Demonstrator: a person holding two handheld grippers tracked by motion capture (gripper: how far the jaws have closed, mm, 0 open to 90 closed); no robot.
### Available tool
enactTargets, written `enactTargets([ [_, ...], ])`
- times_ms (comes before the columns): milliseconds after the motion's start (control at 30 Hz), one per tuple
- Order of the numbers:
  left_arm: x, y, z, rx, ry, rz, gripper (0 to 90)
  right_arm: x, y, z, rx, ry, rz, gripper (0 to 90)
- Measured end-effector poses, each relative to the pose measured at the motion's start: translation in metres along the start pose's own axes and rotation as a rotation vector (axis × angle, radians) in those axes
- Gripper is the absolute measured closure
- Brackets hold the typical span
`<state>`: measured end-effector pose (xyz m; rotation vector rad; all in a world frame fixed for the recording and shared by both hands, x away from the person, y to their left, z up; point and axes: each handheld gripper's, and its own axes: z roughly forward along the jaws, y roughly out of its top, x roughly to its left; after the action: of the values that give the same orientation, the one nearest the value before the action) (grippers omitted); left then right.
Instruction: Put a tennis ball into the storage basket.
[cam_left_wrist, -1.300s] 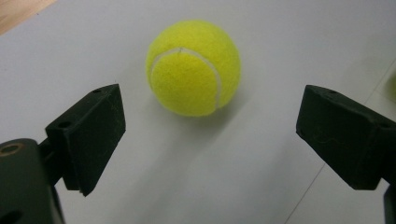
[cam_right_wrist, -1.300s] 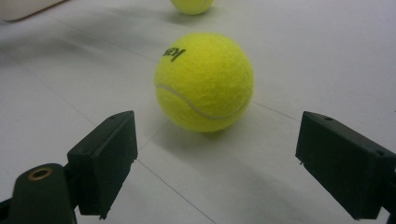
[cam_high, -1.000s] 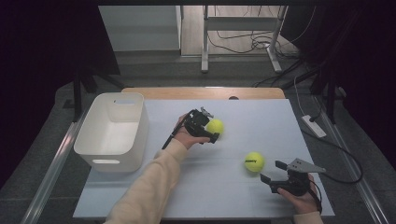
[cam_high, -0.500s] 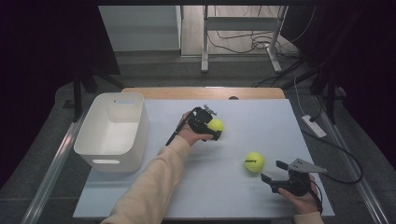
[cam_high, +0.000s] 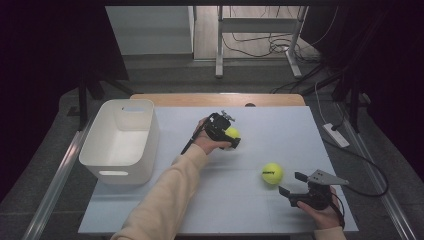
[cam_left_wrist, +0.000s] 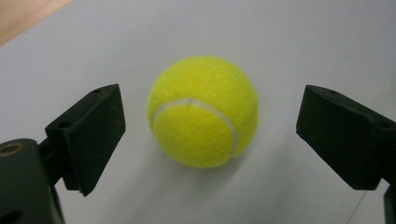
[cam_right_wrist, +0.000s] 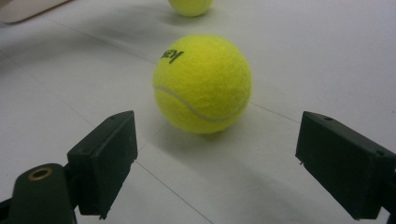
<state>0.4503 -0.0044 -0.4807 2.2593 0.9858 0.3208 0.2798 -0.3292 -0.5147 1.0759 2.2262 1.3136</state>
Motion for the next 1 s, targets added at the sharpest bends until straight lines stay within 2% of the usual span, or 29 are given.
enactTargets([
  [400,0.009,0.002,0.02,0.031,0.005,-0.037,8.0,0.0,0.0,0.0,0.001,-0.001,0.0,12.6],
  [633,0.012,0.001,0.031,0.06,-0.014,-0.056,8.7,-0.001,-0.001,-0.001,0.002,-0.001,0.001,12.7],
  [733,0.012,0.001,0.032,0.069,-0.036,-0.073,12.9,-0.001,-0.001,-0.001,0.002,-0.002,0.002,12.7],
  [833,0.012,0.002,0.029,0.057,-0.056,-0.088,23.6,-0.001,-0.001,-0.001,0.005,-0.004,-0.001,12.7],
  [1000,0.009,0.003,0.028,0.072,-0.036,-0.061,26.6,-0.001,-0.001,-0.001,0.004,-0.005,0.001,12.7],
])
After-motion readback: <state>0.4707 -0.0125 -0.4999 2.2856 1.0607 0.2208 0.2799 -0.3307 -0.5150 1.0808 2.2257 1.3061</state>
